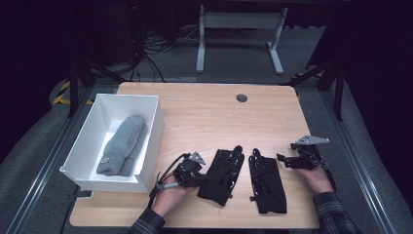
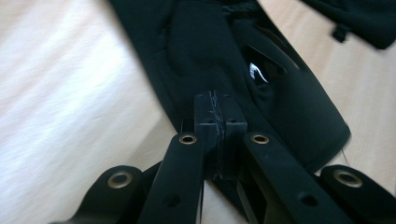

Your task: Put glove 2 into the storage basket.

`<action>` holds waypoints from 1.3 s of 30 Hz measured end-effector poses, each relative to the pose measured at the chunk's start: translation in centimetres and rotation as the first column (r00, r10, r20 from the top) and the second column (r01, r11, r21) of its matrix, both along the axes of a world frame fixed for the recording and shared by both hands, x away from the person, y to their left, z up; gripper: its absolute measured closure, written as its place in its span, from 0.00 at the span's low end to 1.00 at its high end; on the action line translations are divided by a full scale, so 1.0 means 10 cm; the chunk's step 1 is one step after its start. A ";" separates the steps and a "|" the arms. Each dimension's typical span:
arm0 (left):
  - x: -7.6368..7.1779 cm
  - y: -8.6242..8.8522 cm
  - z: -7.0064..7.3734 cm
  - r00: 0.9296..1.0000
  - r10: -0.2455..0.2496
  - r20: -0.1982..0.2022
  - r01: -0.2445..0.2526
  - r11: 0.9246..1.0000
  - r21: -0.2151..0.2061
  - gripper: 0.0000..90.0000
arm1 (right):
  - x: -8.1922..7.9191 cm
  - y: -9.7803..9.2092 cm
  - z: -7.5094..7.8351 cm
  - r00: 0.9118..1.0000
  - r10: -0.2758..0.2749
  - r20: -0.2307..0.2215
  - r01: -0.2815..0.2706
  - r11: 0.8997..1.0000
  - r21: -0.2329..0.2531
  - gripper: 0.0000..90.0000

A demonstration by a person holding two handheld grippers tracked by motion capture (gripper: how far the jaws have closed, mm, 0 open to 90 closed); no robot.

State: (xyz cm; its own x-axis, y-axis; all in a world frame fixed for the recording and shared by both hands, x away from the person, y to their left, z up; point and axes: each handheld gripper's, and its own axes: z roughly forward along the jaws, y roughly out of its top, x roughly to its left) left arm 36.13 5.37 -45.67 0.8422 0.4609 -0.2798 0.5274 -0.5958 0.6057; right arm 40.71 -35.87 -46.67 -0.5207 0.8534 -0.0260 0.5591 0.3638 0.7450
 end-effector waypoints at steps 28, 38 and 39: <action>0.38 -0.24 -0.02 0.994 0.070 0.088 -0.073 0.997 0.022 0.75 | 0.00 0.00 0.00 1.000 0.001 0.001 -0.001 1.000 -0.001 0.23; 0.37 -0.24 -0.02 0.992 0.110 0.067 -0.111 0.994 0.005 0.98 | -0.31 0.03 0.24 0.996 0.086 0.006 -0.086 0.995 0.044 0.74; 0.38 -0.23 -0.01 0.992 0.111 0.067 -0.112 0.994 0.007 0.98 | -0.38 0.05 0.25 0.993 0.117 -0.002 -0.117 0.992 0.046 0.82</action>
State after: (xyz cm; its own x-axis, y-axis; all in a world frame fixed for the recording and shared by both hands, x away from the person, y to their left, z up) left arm 39.89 3.06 -45.82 0.8018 0.5558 -0.2198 0.5499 -0.5420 0.6355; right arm 36.90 -35.41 -44.13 -0.6171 0.7868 0.0136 0.5178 0.3930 0.7599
